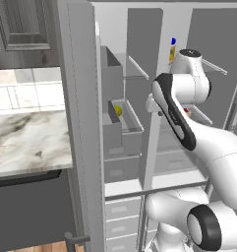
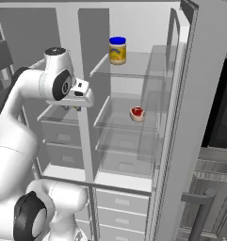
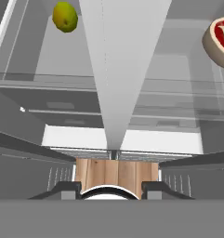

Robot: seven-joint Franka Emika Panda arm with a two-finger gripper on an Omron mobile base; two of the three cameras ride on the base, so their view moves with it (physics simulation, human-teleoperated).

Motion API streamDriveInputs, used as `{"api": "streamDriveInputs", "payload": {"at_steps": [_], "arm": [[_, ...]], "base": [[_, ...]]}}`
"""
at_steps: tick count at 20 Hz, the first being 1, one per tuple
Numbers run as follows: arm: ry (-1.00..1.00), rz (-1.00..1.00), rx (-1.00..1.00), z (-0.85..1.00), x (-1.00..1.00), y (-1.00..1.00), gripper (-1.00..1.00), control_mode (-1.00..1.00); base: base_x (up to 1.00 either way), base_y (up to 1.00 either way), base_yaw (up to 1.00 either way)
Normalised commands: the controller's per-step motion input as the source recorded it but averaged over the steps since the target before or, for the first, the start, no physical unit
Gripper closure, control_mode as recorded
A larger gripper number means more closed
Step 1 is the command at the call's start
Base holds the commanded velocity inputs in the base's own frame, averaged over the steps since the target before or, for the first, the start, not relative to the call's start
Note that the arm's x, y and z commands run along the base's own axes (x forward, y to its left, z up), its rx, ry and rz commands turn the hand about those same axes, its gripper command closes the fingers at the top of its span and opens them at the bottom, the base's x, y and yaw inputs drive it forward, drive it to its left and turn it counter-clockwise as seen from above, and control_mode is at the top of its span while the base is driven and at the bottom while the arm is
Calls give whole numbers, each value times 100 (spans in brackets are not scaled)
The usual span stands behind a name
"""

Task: There's a steak in the fridge that needs to be moved to the freezer for freezing. Pick up the steak from the fridge, place it on any shelf in the freezer, and close the fridge and freezer doors when done.

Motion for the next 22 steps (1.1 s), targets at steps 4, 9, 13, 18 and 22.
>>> {"api": "streamDriveInputs", "payload": {"at_steps": [4, 9, 13, 18, 22], "arm": [[0, 0, 0, 0, -35, -2, -100, -100], [0, 0, 0, 0, -51, -31, -100, -100], [-5, 0, 0, 0, -4, -48, -100, -100], [-26, 0, 0, -3, 0, -31, -100, -100], [-26, 0, 0, -10, 5, -17, -100, -100]], "base": [[0, 0, 0], [0, 0, 0], [0, 0, 0], [0, 0, 0], [0, 0, 0]]}}
